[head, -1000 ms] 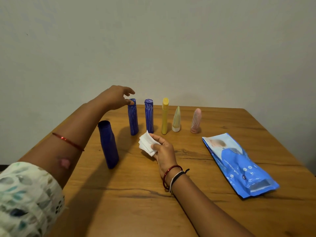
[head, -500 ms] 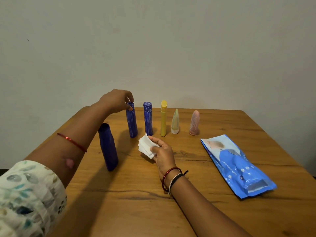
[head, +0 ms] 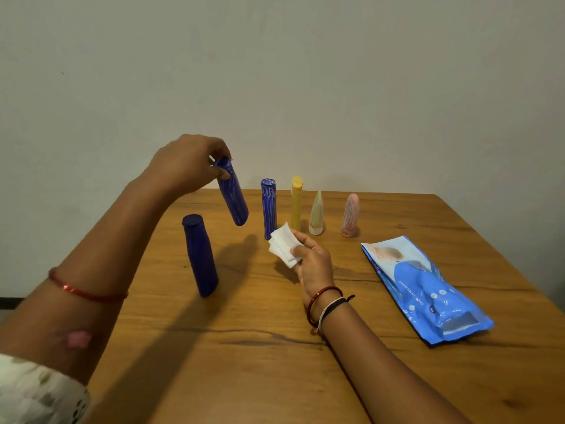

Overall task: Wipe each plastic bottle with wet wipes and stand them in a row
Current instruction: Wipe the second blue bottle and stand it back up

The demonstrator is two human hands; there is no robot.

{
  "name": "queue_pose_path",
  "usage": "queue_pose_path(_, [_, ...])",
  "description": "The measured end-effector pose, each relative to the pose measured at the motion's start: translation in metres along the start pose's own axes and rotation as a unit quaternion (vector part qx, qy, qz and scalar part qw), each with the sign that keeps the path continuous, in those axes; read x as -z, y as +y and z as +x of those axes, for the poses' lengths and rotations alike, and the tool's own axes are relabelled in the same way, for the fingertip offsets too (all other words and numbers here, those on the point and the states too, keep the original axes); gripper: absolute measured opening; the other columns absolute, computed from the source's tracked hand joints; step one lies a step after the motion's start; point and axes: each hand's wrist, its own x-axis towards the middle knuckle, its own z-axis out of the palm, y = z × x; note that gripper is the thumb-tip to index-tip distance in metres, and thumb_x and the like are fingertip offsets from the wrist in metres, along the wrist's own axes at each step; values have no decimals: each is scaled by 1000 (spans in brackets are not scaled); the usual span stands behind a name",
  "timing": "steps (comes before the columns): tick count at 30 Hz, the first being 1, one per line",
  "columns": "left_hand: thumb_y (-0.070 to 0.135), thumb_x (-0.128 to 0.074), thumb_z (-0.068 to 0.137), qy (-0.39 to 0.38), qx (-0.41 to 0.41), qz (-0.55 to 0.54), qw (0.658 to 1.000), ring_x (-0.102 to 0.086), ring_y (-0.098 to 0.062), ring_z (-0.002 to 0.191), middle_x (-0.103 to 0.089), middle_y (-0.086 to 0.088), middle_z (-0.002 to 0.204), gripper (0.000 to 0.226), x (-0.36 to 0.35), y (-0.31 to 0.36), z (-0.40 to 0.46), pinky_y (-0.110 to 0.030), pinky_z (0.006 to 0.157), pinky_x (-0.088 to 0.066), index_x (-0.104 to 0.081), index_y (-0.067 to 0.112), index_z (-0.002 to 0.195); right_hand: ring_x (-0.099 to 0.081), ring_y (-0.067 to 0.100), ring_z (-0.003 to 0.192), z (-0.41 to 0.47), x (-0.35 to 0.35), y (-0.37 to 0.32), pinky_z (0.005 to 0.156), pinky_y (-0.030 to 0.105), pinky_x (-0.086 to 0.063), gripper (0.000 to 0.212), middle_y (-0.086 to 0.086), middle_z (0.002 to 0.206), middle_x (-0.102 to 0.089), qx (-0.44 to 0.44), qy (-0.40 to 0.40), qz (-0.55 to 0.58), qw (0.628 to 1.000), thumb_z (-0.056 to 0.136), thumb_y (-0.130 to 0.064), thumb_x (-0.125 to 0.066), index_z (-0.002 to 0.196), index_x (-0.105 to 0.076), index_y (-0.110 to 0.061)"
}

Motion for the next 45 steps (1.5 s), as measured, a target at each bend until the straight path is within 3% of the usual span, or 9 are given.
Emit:
queue_pose_path(3, [21, -71, 84, 13, -11, -43, 999, -60, -17, 99, -66, 3, 108, 29, 14, 10, -20, -43, 86, -52, -62, 23, 111, -58, 26, 102, -2, 8, -10, 82, 41, -52, 42, 5, 111, -60, 19, 20, -8, 1000, 86, 11, -45, 94, -67, -24])
queue_pose_path(11, [21, -73, 80, -3, 17, -256, 966, -58, 6, 87, -61, 19, 95, 25, -13, 50, -73, -12, 69, -43, -61, 29, 100, -59, 14, 101, -11, 59, -41, 71, 19, -52, 44, 0, 112, -65, 155, 109, -106, 976, 85, 9, -47, 104, -66, -26])
queue_pose_path(15, [25, -74, 78, -13, 47, -333, 942, -61, 1, 83, -64, 16, 94, 22, -67, 66, -92, -12, 64, -45, -60, 31, 94, -62, 16, 102, -9, 83, -39, 82, 24, -51, 44, 4, 113, -68, 195, 154, -182, 951, 84, 8, -46, 107, -69, -22])
queue_pose_path(19, [24, -74, 79, 0, 125, -430, 894, -61, -3, 74, -65, 8, 86, 21, -111, 74, -107, -16, 62, -45, -60, 26, 93, -63, 13, 83, -8, 94, -32, 71, 19, -50, 43, 3, 105, -71, 233, 165, -264, 921, 84, 6, -48, 108, -71, -20])
queue_pose_path(24, [14, -74, 79, -9, 205, -573, 793, -68, -11, 84, -68, 3, 90, 19, -137, 68, -110, -33, 77, -56, -61, 17, 93, -60, 6, 104, -10, 94, -31, 80, 4, -43, 44, -4, 112, -68, 301, 159, -351, 872, 86, 9, -46, 112, -70, -16])
queue_pose_path(30, [5, -67, 79, -56, 263, -700, 661, -68, -24, 95, -71, -12, 102, 22, -146, 67, -108, -41, 90, -53, -60, 7, 100, -55, 16, 119, -4, 87, -26, 96, 24, -44, 49, 3, 125, -62, 377, 134, -433, 807, 85, 13, -46, 124, -61, -11])
queue_pose_path(35, [0, -65, 81, -48, 286, -743, 603, -71, -17, 85, -73, -10, 95, 19, -153, 70, -106, -30, 80, -57, -61, 7, 98, -48, 15, 126, -3, 83, -22, 99, 6, -31, 54, 6, 134, -54, 389, 121, -488, 772, 82, 15, -48, 128, -59, -11])
queue_pose_path(42, [2, -64, 84, -35, 303, -753, 583, -70, -19, 87, -71, -13, 99, 17, -153, 72, -108, -23, 70, -59, -61, 3, 100, -41, 13, 130, -17, 61, -7, 111, 42, -29, 61, 7, 133, -56, 434, 59, -592, 676, 75, 12, -62, 131, -53, -11])
queue_pose_path(45, [3, -65, 83, -36, 304, -748, 589, -71, -19, 85, -72, -12, 98, 20, -154, 73, -109, -25, 70, -59, -63, 3, 103, -39, 14, 133, -28, 48, 2, 114, 36, -23, 61, 5, 134, -55, 455, -17, -607, 651, 74, 10, -65, 130, -54, -10])
